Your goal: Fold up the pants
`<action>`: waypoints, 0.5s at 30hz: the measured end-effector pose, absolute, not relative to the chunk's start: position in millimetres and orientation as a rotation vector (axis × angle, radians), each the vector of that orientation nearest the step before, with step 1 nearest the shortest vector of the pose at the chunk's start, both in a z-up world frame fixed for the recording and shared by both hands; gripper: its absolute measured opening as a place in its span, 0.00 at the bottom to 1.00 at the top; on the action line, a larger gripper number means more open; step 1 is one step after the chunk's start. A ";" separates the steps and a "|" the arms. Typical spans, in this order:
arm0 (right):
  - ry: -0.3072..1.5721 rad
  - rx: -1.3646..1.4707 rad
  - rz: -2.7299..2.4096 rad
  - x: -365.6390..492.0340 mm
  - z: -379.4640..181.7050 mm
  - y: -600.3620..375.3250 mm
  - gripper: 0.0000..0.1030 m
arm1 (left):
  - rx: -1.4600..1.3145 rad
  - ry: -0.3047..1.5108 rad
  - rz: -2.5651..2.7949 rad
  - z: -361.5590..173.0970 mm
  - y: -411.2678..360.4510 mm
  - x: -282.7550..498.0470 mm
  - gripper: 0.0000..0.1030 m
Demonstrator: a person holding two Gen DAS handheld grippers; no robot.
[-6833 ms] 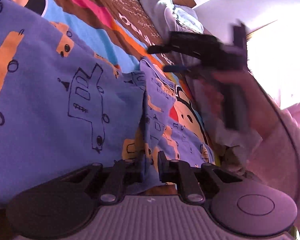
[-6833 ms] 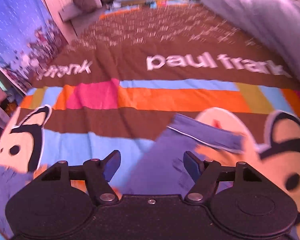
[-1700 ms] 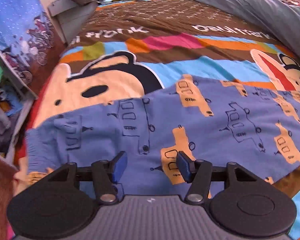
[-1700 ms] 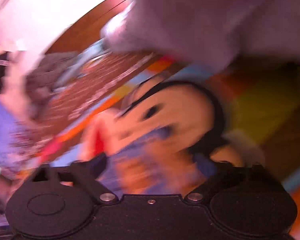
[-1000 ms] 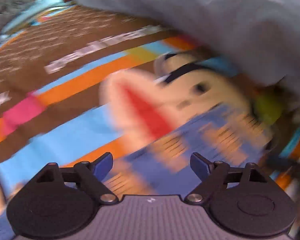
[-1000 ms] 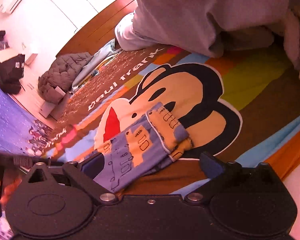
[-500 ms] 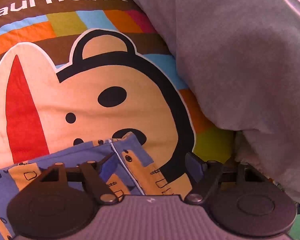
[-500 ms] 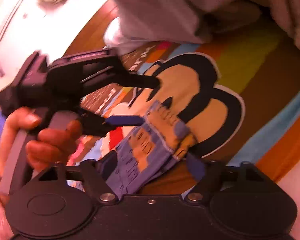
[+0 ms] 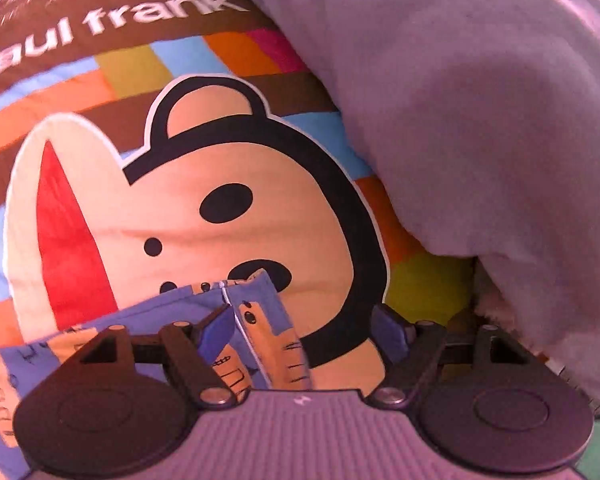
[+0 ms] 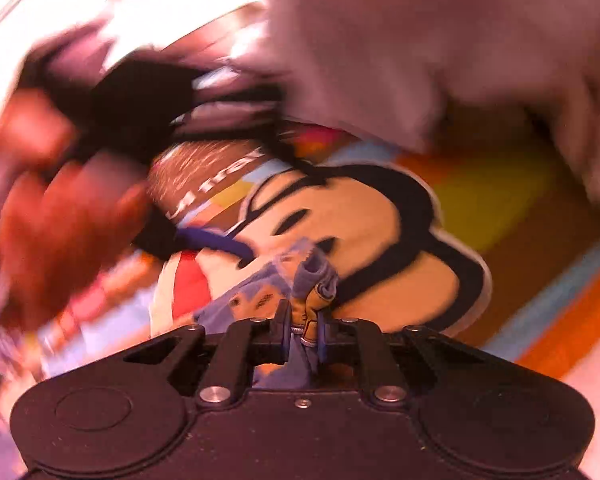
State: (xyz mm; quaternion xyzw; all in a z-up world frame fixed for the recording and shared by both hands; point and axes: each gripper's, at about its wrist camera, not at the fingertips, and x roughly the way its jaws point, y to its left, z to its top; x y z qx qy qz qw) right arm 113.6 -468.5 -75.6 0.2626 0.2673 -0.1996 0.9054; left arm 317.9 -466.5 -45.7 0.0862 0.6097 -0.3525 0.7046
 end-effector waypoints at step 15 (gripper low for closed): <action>0.637 0.245 -0.332 138.7 -72.6 -427.1 0.13 | 0.831 1.354 -0.663 -74.5 -517.6 272.3 0.46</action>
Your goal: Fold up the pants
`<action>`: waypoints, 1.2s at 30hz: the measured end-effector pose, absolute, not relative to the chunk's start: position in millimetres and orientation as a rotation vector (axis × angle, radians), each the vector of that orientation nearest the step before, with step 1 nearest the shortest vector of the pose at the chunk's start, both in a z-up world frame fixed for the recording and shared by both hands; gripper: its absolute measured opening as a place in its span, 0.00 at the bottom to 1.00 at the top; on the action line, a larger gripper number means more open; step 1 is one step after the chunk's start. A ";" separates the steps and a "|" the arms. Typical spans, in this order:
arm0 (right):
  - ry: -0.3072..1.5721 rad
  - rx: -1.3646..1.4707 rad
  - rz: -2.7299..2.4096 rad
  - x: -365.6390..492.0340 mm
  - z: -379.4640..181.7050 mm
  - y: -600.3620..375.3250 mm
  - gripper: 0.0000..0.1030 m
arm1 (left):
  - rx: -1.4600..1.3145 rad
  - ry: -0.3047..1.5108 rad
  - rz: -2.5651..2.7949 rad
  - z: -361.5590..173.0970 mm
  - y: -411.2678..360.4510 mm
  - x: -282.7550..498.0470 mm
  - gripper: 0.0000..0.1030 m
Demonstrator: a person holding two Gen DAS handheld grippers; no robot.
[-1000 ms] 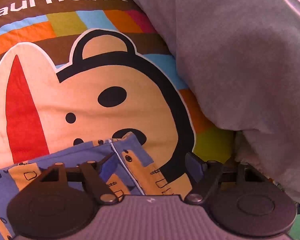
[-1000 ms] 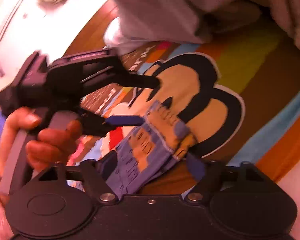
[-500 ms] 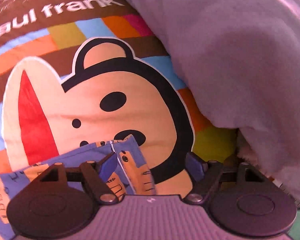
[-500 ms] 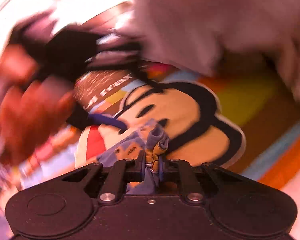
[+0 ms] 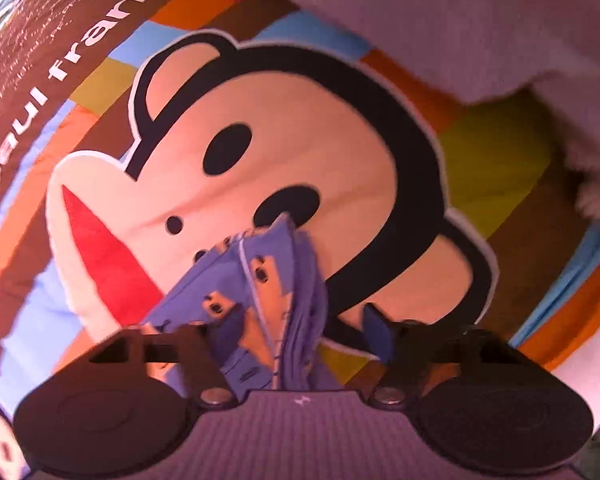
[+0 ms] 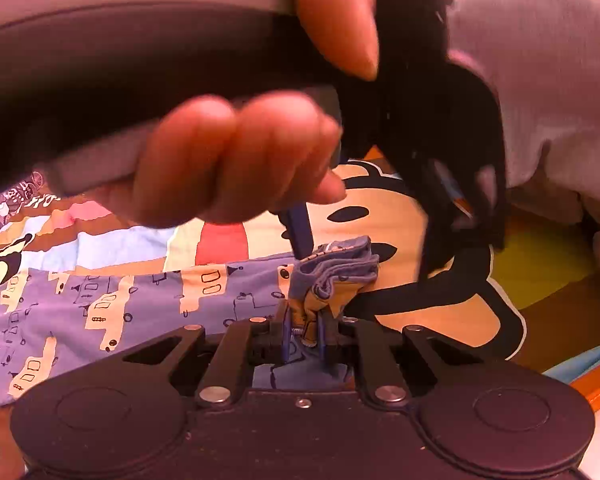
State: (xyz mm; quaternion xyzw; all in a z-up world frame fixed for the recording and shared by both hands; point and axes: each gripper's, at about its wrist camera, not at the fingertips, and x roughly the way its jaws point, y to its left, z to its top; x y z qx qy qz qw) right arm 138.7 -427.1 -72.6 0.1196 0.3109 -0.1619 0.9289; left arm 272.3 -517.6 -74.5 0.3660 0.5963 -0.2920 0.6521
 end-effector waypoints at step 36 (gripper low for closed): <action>0.448 -0.099 -0.038 116.7 -33.6 -301.0 0.12 | -0.379 1.181 -0.704 -26.3 -168.3 328.1 0.10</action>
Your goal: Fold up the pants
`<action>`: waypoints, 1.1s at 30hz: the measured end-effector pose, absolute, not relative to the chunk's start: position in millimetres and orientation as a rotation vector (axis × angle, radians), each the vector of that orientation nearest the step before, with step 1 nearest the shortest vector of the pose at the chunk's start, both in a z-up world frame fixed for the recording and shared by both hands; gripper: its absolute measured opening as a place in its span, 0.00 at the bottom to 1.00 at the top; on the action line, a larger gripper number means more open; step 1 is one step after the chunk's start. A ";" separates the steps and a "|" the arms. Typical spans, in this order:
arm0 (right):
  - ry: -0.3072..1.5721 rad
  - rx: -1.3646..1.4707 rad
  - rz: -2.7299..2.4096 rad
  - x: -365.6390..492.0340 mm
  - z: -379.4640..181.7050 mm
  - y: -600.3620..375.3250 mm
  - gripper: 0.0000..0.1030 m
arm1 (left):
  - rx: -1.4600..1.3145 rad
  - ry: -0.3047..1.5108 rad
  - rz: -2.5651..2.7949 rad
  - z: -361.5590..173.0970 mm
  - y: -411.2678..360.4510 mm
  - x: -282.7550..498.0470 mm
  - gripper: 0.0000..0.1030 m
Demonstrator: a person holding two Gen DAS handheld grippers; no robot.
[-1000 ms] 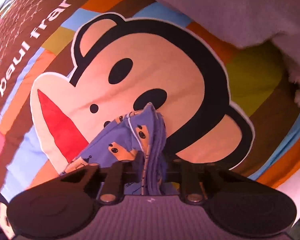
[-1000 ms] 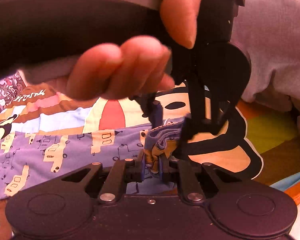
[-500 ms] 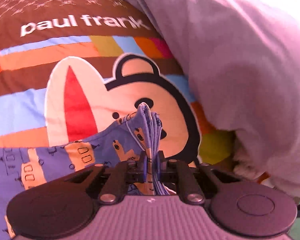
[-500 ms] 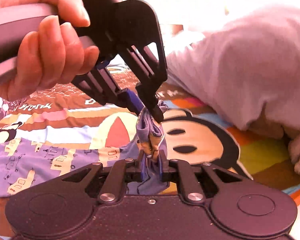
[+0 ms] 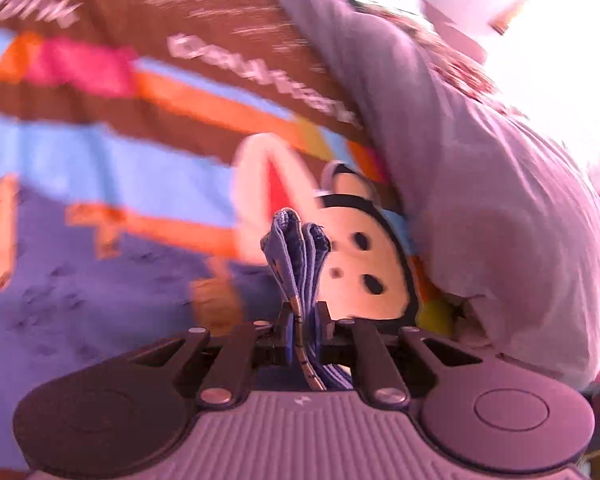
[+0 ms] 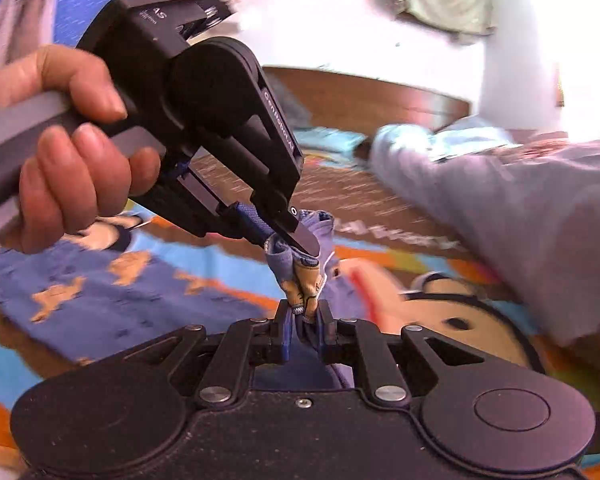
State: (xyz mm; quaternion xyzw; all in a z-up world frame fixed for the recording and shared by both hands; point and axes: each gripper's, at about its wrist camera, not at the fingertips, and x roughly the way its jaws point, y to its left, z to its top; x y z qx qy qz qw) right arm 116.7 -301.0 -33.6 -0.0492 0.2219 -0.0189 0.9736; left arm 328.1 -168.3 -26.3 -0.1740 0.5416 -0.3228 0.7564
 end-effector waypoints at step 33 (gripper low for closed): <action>0.598 -0.508 -0.030 133.6 -97.7 -192.5 0.25 | -0.563 1.128 -0.626 -120.9 -90.5 324.6 0.20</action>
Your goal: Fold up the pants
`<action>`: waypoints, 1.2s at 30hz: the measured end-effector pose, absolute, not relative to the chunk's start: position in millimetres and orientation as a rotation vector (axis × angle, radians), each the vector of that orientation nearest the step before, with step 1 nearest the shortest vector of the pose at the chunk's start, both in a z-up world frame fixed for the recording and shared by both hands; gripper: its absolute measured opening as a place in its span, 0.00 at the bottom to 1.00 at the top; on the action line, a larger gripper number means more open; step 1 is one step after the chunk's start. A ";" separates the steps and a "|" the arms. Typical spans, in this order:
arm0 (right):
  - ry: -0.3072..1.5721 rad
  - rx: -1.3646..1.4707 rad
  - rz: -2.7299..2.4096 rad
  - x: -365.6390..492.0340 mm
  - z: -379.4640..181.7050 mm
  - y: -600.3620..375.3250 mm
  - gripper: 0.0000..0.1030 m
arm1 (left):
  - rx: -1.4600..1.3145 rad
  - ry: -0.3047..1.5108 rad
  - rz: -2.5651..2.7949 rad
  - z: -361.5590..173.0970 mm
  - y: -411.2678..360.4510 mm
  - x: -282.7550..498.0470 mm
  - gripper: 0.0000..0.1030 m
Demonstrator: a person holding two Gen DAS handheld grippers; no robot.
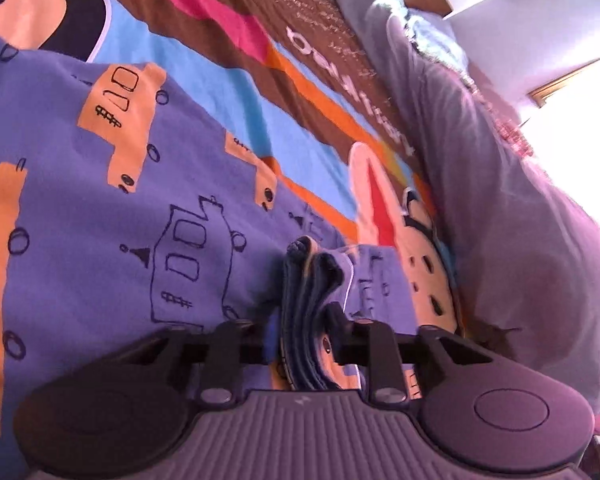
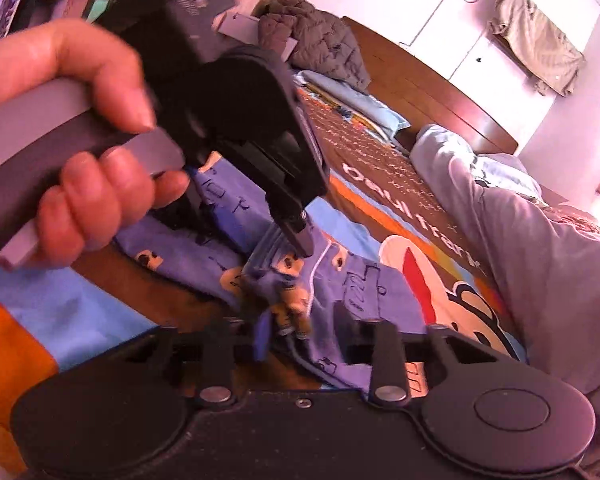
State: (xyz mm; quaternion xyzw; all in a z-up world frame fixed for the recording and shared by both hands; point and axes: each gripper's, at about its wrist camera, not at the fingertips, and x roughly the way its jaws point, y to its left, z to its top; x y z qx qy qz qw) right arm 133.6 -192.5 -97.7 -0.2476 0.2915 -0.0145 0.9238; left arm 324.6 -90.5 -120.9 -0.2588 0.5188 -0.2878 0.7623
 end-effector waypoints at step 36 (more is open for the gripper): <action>0.686 -0.269 0.202 136.3 -45.5 -167.2 0.67 | -0.414 0.953 -0.311 -50.1 8.5 313.6 0.49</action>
